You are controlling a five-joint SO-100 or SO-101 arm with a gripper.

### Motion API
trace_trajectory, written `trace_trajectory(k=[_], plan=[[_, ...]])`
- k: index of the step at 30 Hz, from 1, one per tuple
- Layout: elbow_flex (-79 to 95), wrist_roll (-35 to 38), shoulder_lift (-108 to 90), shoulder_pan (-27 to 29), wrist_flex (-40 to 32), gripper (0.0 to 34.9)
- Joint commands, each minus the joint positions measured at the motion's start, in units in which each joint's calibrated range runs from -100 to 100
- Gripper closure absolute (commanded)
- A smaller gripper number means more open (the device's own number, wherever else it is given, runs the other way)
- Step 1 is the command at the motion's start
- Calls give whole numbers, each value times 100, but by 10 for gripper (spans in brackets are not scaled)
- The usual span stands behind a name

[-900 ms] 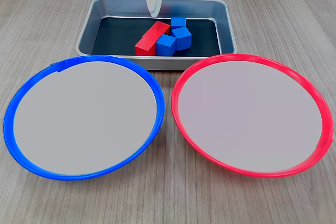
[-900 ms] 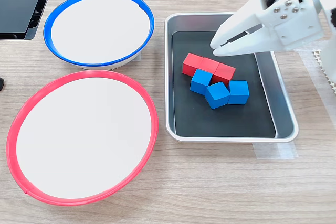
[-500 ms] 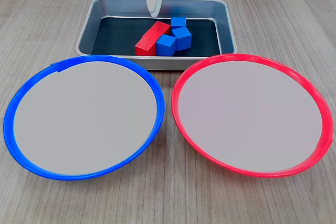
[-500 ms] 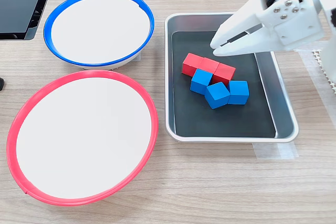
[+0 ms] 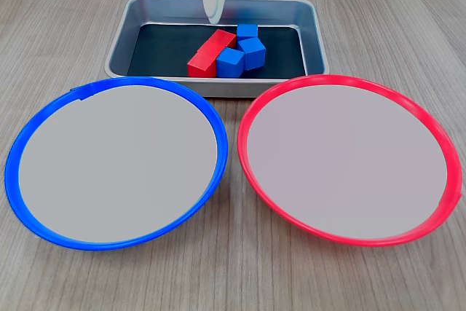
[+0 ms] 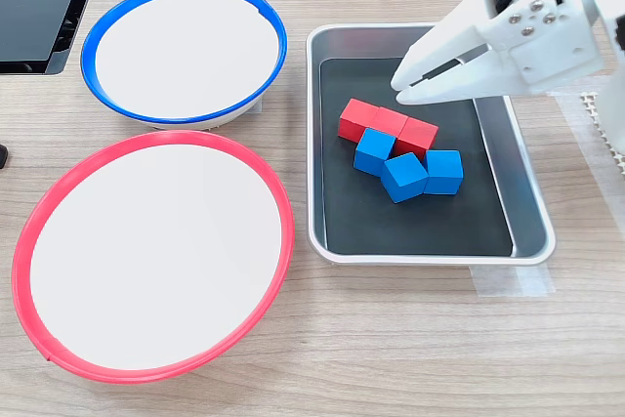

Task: Move six blocks from tray to matching dishes

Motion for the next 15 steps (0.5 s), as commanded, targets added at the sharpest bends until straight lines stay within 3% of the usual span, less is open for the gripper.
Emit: trace_trajectory(k=[1, 6, 10, 13, 15], plan=[[9, 20, -26, -38, 11, 346], [9, 39, -26, -38, 11, 346], [9, 234, -17, -386, 19, 346], [-373, 151, 469, -471, 234, 347], [-1111, 503, 921, -386, 639, 348]])
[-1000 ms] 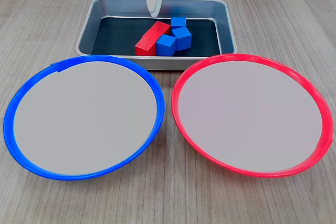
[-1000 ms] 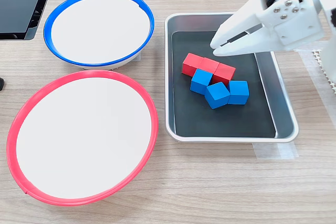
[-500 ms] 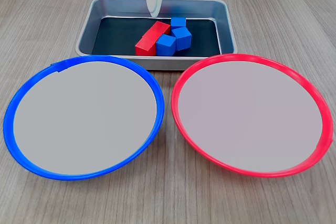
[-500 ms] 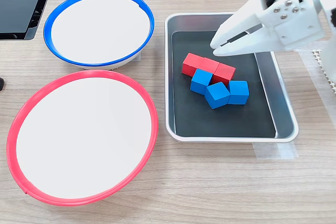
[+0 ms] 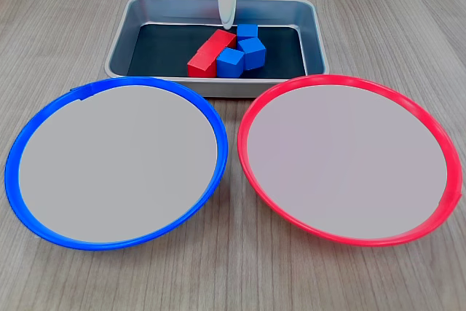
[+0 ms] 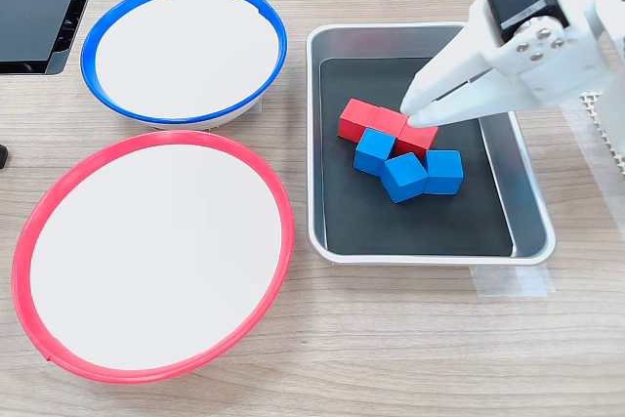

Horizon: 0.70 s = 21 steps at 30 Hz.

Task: Move six blocks from tray to matching dishes

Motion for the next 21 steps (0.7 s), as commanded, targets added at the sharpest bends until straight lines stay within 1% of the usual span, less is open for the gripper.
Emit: trace_trajectory(k=[1, 2, 3, 4, 5, 6, 8, 13, 18, 21], plan=[[-1466, 596, 896, 170, 665, 348], [-1812, 791, 1220, 293, 814, 348], [-2476, 1241, 1945, 603, 1144, 348], [-2695, 1455, 2294, 744, 1227, 348], [-2877, 1670, 2755, 942, 1227, 348], [-2932, 1822, 3054, 1017, 1169, 348], [-3004, 2100, 3992, 1215, 740, 348], [-3096, 2486, 5211, 1243, 154, 348], [-3077, 2769, 5842, 1168, -490, 348], [-2986, 2794, 5979, 1064, -862, 349]])
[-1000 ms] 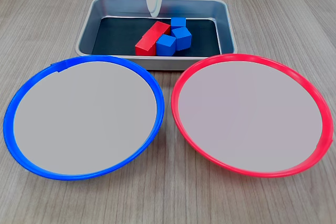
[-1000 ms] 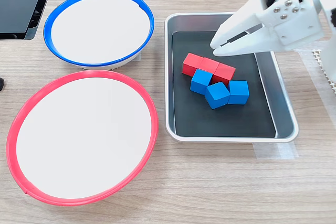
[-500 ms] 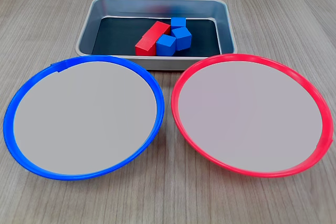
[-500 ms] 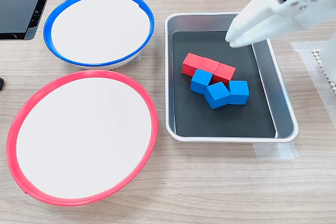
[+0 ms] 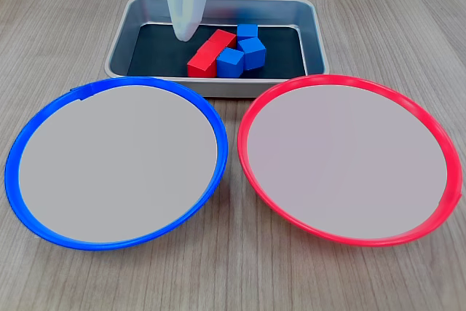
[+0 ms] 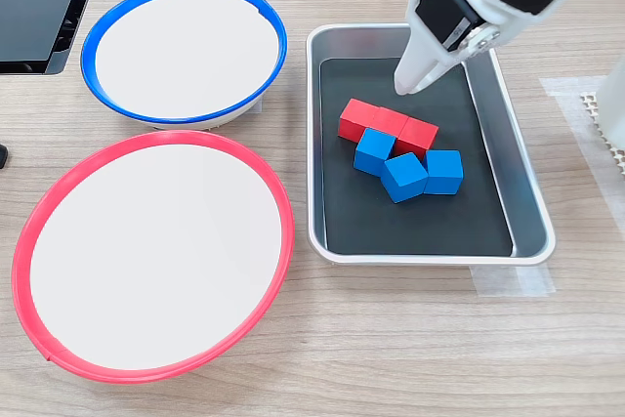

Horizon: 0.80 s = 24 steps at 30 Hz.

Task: Move six blocks from tray to matching dishes

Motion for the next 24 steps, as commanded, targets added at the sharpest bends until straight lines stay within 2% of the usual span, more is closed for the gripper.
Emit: trace_trajectory(k=[1, 5, 16, 18, 20, 21, 24], plan=[[-55, 44, 165, -197, -537, 349], [45, -73, 207, -667, -777, 349], [27, -567, 148, -1750, -752, 349], [-137, -606, 139, -1881, -537, 349], [-492, -542, 139, -1863, -34, 349], [-865, -435, 139, -1693, 486, 349], [-1430, -327, 131, -1317, 1138, 349]])
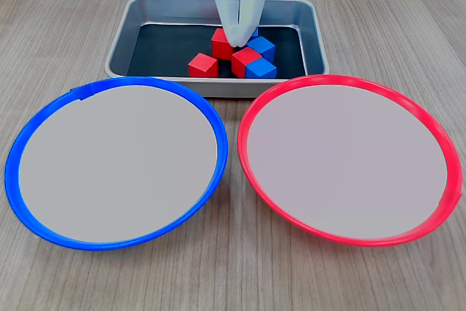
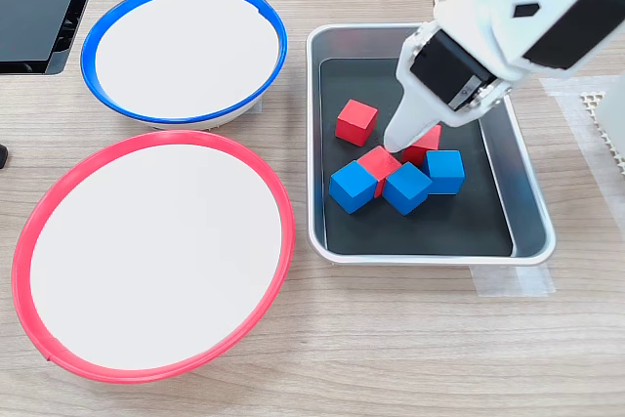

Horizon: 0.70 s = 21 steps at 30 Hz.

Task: Move six blocks from tray to matching dishes

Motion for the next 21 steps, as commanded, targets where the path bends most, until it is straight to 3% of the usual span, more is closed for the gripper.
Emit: trace_trajectory(k=[1, 3, 8, 12, 14, 19, 21], plan=[[-1095, 83, -57, 560, 1132, 349], [-1559, -122, 173, 974, 1256, 349], [-2041, -29, 1052, 1322, 1132, 347], [-2205, 435, 1666, 1379, 934, 261], [-2187, 957, 2016, 1313, 653, 197], [-2178, 1270, 2271, 1219, 339, 190], [-2105, 1441, 2348, 1219, 315, 204]])
